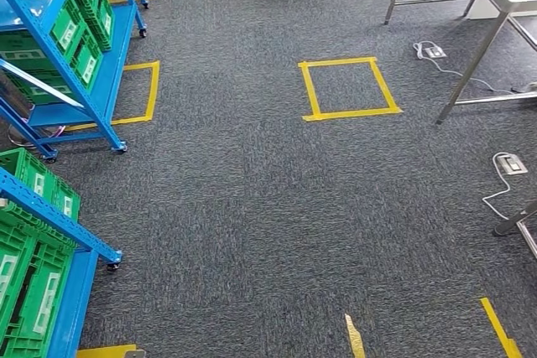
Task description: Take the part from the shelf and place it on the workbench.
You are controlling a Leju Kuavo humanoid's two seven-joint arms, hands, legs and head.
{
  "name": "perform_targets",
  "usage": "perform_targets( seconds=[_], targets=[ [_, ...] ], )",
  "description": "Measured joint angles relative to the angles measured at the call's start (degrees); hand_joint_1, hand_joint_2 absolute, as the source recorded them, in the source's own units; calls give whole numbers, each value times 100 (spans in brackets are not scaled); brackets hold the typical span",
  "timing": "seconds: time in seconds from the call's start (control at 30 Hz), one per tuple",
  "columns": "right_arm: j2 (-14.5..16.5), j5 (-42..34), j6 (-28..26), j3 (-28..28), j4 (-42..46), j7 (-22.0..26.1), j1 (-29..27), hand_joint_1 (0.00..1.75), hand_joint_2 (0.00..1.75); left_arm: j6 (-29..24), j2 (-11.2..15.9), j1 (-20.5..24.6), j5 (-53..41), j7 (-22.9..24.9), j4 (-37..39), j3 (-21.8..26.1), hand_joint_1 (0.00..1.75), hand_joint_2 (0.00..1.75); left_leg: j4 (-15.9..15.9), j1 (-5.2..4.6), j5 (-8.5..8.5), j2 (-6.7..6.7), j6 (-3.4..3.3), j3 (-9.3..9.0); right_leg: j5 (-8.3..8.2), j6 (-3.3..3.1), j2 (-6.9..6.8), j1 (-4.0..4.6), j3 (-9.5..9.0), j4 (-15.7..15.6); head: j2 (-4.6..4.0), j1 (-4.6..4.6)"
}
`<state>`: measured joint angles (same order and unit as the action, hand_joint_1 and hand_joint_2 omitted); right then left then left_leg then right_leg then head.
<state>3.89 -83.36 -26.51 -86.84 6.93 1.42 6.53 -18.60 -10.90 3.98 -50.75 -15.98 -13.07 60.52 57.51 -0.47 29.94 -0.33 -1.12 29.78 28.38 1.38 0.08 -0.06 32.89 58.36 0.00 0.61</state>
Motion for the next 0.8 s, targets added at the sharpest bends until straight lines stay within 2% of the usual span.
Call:
perform_targets(
  seconds=[0.1,0.57,0.63,0.7,0.73,0.8],
  targets=[
    [-2,0,-1,0,0,3,0,0,0,1,0,0,0,0,0,0,0,0,-2,3,-2,0,21,-1,1,-4,0,1,-7,2,0,2],
    [-1,-2,0,0,0,35,-1,0,0,19,-1,0,-1,-25,0,0,0,0,6,-22,3,0,16,-16,-9,4,-1,-29,-20,-7,0,3],
    [4,-3,0,0,0,38,3,0,0,25,3,1,-11,-36,0,0,0,0,-26,-37,2,1,-45,-27,-33,49,-6,-47,-46,-68,0,-4],
    [7,-5,-2,0,0,41,9,0,0,30,0,4,-28,-49,0,-1,0,0,-210,-8,-69,11,-120,-134,-32,97,-9,-48,-60,-103,-1,-4],
    [6,-6,-3,0,0,44,14,0,0,31,-2,6,-38,-54,0,-1,0,0,-308,16,-111,17,-137,-198,34,114,-5,-45,-1,13,-1,2],
    [5,-8,-4,0,0,45,13,0,0,32,-4,7,-66,-57,0,-2,0,0,-393,48,-127,22,-141,-278,310,158,-1,-65,328,639,-1,21]
  ],
)
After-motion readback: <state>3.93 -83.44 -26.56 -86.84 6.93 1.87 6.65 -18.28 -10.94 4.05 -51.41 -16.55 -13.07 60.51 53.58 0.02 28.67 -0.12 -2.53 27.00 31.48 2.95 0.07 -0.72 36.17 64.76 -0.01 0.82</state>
